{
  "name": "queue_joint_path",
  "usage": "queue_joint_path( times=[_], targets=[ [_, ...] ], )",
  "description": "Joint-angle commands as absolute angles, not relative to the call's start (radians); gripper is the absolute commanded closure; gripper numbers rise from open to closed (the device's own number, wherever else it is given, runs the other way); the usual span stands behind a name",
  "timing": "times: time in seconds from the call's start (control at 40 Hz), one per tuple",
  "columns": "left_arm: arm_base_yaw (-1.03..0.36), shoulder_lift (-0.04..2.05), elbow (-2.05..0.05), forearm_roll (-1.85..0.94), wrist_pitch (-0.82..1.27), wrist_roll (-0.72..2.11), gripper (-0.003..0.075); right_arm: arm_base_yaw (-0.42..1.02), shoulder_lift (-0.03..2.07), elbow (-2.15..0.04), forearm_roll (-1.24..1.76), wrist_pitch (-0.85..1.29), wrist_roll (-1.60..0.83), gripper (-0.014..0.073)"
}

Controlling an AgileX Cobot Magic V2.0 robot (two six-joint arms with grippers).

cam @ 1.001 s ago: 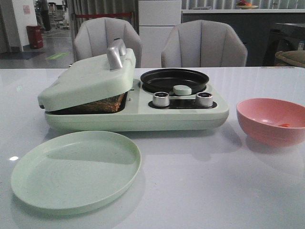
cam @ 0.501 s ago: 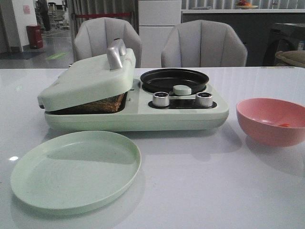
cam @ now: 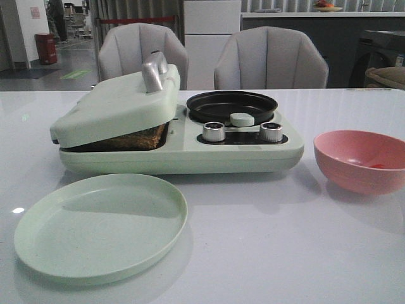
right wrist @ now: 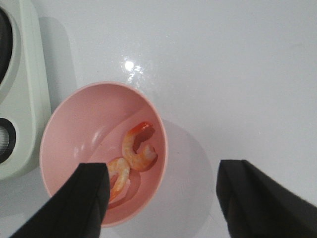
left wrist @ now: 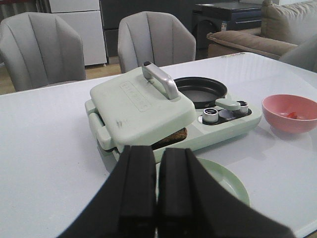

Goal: Make breakfast with bread and shrimp

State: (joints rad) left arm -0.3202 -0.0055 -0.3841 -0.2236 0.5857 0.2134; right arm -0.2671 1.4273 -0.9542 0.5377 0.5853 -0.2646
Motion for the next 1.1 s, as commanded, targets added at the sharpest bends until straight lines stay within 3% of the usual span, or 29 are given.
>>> queue_joint_path(
  times=[0.0,0.45,0.55,0.58,0.63,0.73,1.08],
  targets=[
    [-0.322,-0.002,-0.409,-0.241,0.506,0.206,0.0608,-0.273,1.467,-1.017,0.627,0.54,-0.366,0.0036],
    [-0.322,-0.002,-0.409,-0.241,0.506,0.206,0.0608,-0.16,1.729,-1.116,0.688,0.486,-0.517,0.0041],
    [-0.322,-0.002,-0.409,-0.241,0.506,0.206,0.0608,-0.152,1.765,-1.127,0.688,0.458,-0.517,0.0137],
    [-0.322,-0.002,-0.409,-0.241,0.506,0.206,0.0608,-0.152,1.786,-1.136,0.69,0.457,-0.517,0.0235],
    [-0.322,-0.002,-0.409,-0.241,0.506,0.206,0.0608,-0.152,1.798,-1.141,0.694,0.458,-0.517,0.0332],
    [-0.322,-0.002,-0.409,-0.241,0.506,0.206,0.0608,-0.152,1.815,-1.149,0.694,0.463,-0.517,0.047],
    [-0.322,-0.002,-0.409,-0.241,0.506,0.206,0.0608,-0.144,1.723,-1.229,0.703,0.474,-0.517,0.0453]
  ],
)
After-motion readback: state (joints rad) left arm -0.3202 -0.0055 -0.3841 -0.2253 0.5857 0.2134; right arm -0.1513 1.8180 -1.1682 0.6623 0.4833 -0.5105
